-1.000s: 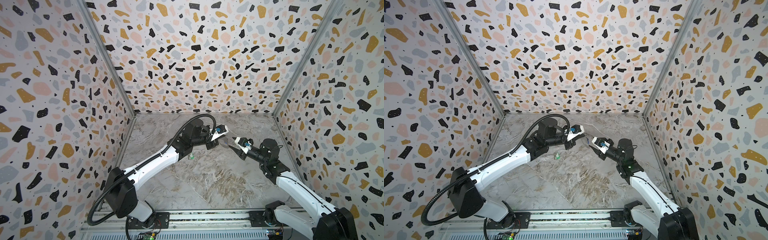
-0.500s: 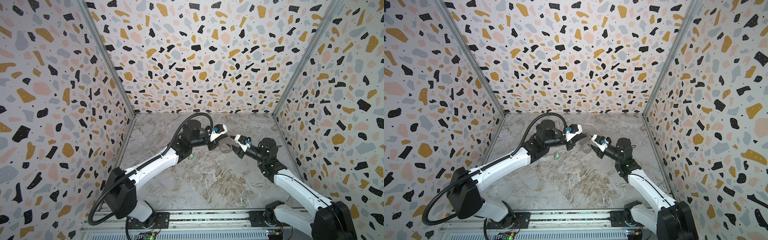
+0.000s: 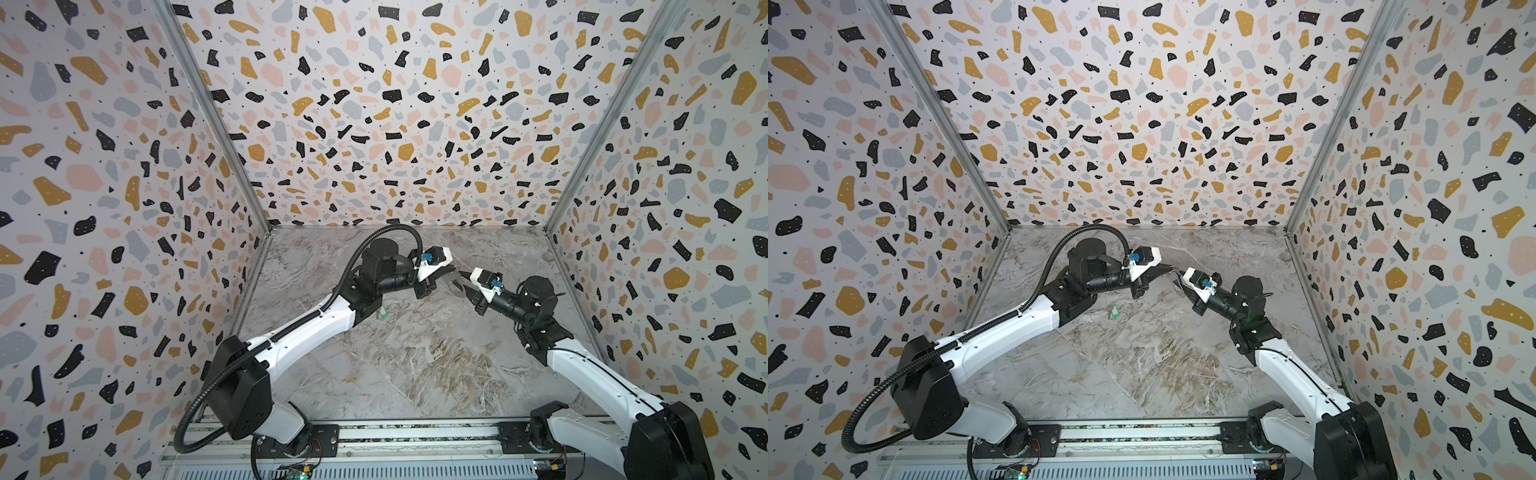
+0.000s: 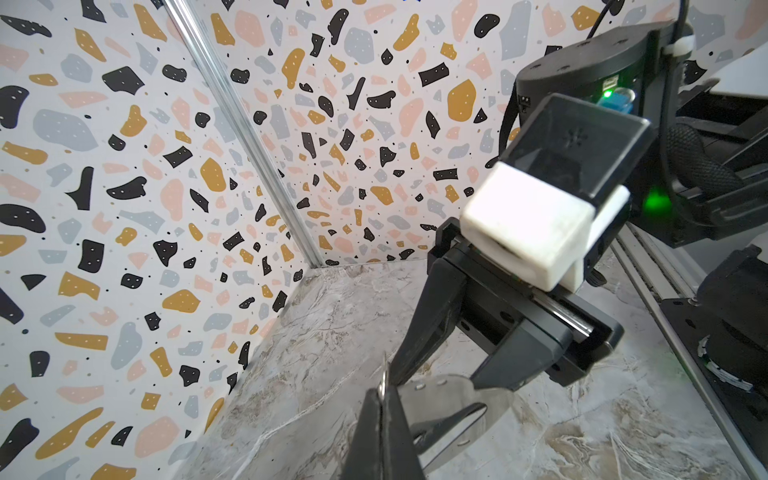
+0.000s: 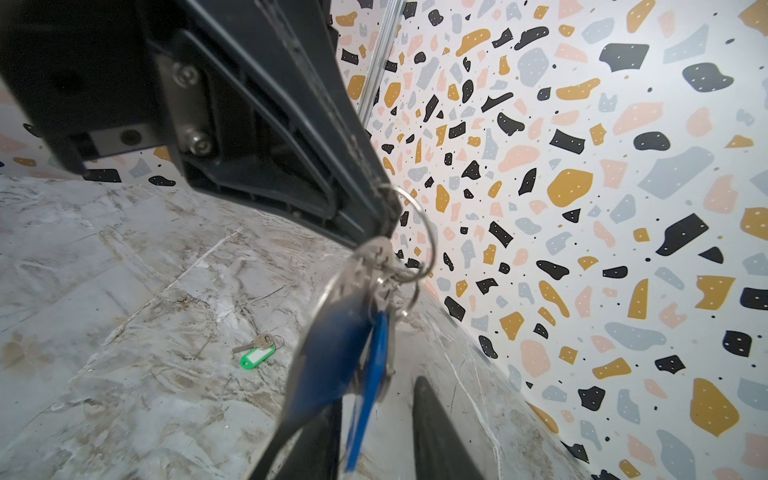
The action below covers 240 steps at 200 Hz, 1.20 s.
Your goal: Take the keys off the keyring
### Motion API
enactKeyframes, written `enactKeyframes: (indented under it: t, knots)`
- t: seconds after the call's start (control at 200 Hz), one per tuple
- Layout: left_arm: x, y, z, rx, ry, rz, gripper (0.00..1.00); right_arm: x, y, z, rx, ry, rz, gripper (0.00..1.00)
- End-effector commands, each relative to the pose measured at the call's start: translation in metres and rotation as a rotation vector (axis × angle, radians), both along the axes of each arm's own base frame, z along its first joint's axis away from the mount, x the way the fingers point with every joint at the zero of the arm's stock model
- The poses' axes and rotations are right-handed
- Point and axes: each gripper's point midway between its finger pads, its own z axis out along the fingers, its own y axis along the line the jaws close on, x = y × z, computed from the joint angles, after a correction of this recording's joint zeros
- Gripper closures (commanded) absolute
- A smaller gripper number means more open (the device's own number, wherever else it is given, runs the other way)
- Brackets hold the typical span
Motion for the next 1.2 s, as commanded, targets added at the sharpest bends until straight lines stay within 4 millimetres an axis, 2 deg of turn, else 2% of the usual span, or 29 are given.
enactKeyframes:
  t: [0.0,0.085,0.22,0.33,0.43,0.621,0.786,1.196]
  knots:
    - [-0.007,0.003,0.016,-0.025,-0.056,-0.024,1.0,-0.007,0.0,0.026,0.042,-0.078,0.007,0.63]
    - [-0.006,0.003,0.014,-0.014,-0.061,-0.019,1.0,-0.008,-0.002,0.026,0.038,-0.093,-0.002,0.57]
    - [-0.004,0.005,0.015,-0.006,-0.084,-0.002,1.0,-0.013,-0.003,0.027,0.036,-0.109,0.001,0.54]
    - [-0.004,0.006,0.015,-0.003,-0.091,0.002,1.0,-0.014,-0.002,0.018,-0.02,-0.1,0.012,0.53]
    - [-0.003,0.007,0.009,0.018,-0.08,0.007,1.0,-0.003,-0.006,0.004,-0.114,-0.083,-0.068,0.51]
    - [-0.003,0.007,0.008,0.024,-0.08,0.007,1.0,0.001,-0.011,-0.011,-0.232,-0.09,-0.115,0.49]
    - [-0.005,0.007,0.006,0.032,-0.082,-0.001,1.0,0.0,-0.011,-0.002,-0.216,-0.117,-0.12,0.49]
    - [-0.005,0.007,0.003,0.035,-0.08,-0.003,1.0,-0.014,0.002,0.021,-0.071,-0.118,-0.021,0.53]
